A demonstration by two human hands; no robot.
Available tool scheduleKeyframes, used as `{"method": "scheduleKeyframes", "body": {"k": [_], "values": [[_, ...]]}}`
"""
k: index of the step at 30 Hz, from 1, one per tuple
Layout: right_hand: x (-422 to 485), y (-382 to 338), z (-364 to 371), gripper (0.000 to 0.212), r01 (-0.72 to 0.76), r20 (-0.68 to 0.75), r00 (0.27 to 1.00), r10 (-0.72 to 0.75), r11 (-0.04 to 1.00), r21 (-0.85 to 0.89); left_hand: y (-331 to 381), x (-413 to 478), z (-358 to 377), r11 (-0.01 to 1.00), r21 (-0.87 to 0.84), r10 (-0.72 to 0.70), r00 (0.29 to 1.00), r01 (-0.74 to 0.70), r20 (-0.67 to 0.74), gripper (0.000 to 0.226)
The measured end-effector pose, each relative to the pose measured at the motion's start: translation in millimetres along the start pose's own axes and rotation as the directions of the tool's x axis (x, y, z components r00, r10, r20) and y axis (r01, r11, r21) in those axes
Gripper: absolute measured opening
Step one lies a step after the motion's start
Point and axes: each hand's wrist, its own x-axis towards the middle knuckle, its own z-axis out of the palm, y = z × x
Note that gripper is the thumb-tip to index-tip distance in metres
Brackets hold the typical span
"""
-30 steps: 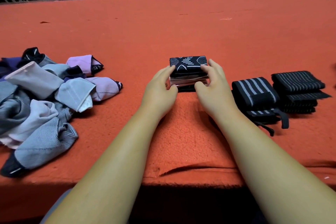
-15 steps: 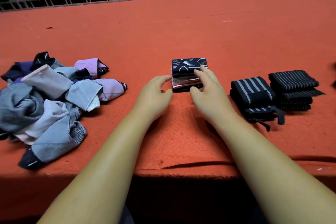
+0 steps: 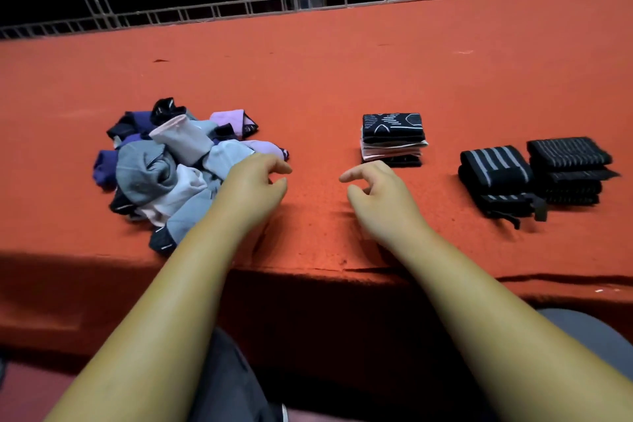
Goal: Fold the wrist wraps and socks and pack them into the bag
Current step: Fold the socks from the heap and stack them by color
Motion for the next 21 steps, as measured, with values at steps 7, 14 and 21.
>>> {"method": "scheduleKeyframes", "body": {"k": [7, 14, 21], "values": [[-17, -21, 19, 0.026, 0.041, 0.089, 0.995, -0.044, 0.998, 0.038, -34, -36, -25, 0.829, 0.533, -0.05, 0.972, 0.169, -0.231, 0.029], [-32, -3, 27, 0.029, 0.075, 0.103, 0.992, -0.078, 0.996, 0.037, -64, -44, -24, 0.825, 0.462, -0.205, 0.935, 0.324, -0.289, 0.018], [-28, -2, 29, 0.021, 0.036, 0.119, 0.992, -0.047, 0.995, 0.095, -33, -45, -28, 0.982, -0.104, -0.183, 0.911, 0.155, -0.369, 0.004]]}}
